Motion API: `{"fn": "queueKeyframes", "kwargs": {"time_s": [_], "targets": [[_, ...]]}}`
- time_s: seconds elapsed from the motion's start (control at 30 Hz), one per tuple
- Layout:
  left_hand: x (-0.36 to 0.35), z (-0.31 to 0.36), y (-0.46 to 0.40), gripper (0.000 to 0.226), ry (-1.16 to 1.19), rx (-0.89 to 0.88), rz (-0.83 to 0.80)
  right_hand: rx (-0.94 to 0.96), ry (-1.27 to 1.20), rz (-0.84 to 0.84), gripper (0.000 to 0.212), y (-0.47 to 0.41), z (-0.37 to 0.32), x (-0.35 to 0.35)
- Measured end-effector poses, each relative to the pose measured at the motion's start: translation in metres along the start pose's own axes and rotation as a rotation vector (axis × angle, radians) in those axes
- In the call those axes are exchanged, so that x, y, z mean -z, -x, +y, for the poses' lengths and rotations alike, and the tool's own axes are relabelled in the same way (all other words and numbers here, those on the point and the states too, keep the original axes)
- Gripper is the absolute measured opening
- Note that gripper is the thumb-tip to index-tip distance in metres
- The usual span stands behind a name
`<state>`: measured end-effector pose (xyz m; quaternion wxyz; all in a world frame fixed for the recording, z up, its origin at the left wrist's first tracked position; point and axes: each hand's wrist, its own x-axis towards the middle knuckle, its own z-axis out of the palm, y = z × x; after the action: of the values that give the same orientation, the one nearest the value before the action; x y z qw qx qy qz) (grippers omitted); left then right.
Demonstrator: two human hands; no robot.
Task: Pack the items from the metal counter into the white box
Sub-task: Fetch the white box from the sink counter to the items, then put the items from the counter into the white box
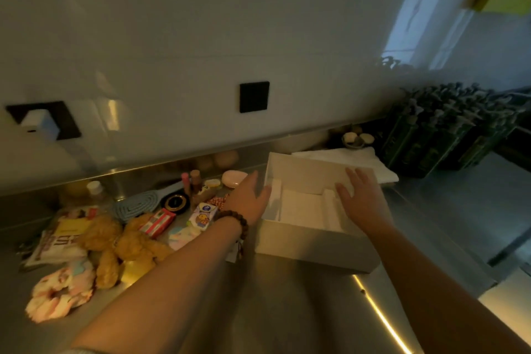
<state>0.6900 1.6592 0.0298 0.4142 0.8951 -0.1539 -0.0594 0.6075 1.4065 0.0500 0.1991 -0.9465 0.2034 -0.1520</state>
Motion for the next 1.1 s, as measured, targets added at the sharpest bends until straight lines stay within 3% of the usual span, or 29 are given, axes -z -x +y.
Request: {"fn": "queueKeyframes", "kwargs": {"time_s": [0.23, 0.37, 0.53, 0.73, 0.9, 1.0, 1.1], "targets": [[0.069, -0.053, 0.045, 0.076, -0.374, 0.026, 0.209, 0.327, -0.178, -0.174, 0.058, 0.017, -0.13, -0.056], [0.105, -0.09, 0.073, 0.075, -0.482, 0.142, 0.261, 0.53, -0.202, -0.26, 0.055, 0.024, -0.188, -0.084], [0.137, -0.129, 0.114, 0.077, -0.513, 0.34, 0.347, 0.642, -0.271, -0.446, 0.058, 0.047, -0.241, -0.131], [0.15, -0.179, 0.159, 0.084, -0.507, 0.532, 0.316, 0.756, -0.239, -0.621, 0.056, 0.09, -0.274, -0.19], [0.143, -0.215, 0.177, 0.106, -0.52, 0.679, 0.258, 0.844, -0.078, -0.744, 0.075, 0.109, -0.283, -0.23], [0.136, -0.23, 0.18, 0.113, -0.493, 0.697, 0.221, 0.846, -0.033, -0.757, 0.08, 0.114, -0.287, -0.247], [0.131, -0.24, 0.183, 0.096, -0.509, 0.675, 0.23, 0.866, -0.004, -0.652, 0.072, 0.118, -0.289, -0.258]]}}
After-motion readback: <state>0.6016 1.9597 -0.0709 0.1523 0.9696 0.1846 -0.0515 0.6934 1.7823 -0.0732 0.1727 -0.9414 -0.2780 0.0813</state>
